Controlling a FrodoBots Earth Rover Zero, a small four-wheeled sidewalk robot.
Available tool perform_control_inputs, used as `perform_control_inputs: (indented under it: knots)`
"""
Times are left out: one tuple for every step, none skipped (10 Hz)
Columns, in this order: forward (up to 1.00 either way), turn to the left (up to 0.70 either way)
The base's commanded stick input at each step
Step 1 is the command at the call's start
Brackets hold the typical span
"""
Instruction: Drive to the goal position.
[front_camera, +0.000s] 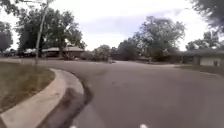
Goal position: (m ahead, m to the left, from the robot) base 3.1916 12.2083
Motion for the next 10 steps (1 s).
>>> perform_control_inputs:
  knots:
    - [0.70, 0.00]
    - [0.70, 0.00]
    - [0.70, 0.00]
    - [0.70, 0.00]
    - [0.70, 0.00]
    - [0.70, 0.00]
    - [0.70, 0.00]
    - [0.70, 0.00]
    - [0.70, 0.00]
    - [0.70, 0.00]
